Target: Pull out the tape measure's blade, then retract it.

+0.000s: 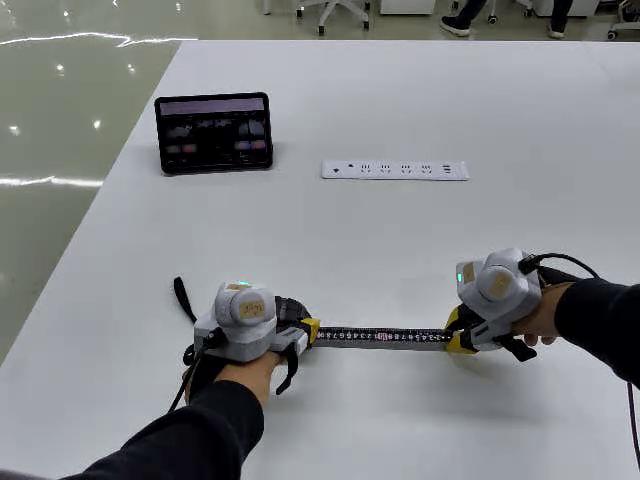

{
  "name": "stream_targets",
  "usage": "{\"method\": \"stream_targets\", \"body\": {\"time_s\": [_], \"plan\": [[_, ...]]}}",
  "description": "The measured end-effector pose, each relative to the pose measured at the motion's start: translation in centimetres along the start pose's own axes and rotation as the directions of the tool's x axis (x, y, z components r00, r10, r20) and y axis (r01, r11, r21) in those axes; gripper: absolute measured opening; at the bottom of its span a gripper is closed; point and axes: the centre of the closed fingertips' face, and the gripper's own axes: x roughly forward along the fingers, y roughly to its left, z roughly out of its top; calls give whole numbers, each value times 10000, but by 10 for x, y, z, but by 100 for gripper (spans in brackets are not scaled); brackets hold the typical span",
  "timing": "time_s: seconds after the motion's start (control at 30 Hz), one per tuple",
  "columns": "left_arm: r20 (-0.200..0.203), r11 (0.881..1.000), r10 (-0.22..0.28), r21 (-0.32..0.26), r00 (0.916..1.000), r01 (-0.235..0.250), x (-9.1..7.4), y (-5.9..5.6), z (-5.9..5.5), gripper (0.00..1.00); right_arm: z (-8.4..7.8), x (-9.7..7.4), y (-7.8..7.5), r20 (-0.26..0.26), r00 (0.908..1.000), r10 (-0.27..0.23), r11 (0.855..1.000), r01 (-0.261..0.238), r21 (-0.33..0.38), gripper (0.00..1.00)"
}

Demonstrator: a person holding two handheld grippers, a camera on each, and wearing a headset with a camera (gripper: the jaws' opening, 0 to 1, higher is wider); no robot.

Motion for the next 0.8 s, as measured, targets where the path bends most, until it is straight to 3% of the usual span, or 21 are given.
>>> {"method": "stream_targets", "body": {"time_s": [0.8], "plan": [[-29, 9997, -229, -121, 9997, 228, -1, -1, 0, 58, 14, 6, 3, 225, 9997, 63, 10000, -62, -37, 11]]}}
